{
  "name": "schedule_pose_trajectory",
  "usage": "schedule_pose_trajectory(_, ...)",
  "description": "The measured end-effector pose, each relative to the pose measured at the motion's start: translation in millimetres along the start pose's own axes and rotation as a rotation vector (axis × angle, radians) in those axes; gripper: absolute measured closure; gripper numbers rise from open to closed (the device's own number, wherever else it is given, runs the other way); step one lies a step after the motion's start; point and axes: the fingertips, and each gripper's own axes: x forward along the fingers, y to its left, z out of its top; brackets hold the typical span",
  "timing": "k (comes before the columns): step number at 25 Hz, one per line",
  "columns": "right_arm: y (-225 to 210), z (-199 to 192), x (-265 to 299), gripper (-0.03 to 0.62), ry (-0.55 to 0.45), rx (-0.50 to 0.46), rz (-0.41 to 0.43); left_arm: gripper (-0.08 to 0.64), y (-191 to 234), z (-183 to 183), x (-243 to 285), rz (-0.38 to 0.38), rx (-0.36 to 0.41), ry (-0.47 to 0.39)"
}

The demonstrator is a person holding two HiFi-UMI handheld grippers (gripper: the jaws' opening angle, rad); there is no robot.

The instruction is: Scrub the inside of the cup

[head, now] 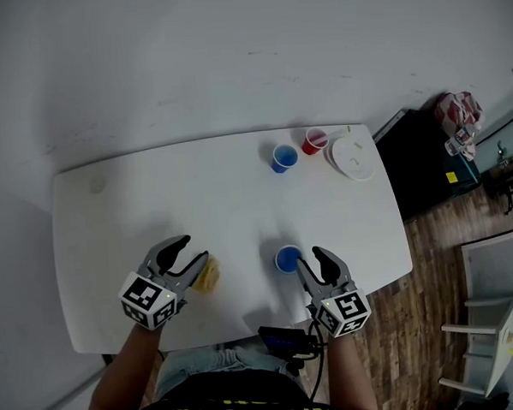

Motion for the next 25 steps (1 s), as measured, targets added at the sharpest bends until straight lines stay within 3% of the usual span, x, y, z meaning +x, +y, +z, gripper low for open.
schedule_pose_trajectory(3,1,-13,6,0.364,0.038,-0.007,0.019,0.328,-2,-14,6,-0.004,0.007,0.057)
schedule_pose_trajectory(8,0,-26,13,0.328,0.08,-0.016,0.027,0.296,-6,-37,13,-0.011,0.001,0.156)
schedule_pose_trajectory(18,9,-61,22,0.201,0.176,-0.004,0.082,0.181,-25,-93,18,-0.004,-0.078,0.304)
schedule_pose_trajectory(25,12,-59,22,0.187,0.159,-0.018,0.089,0.162,-25,-118,14,0.018,-0.093,0.373)
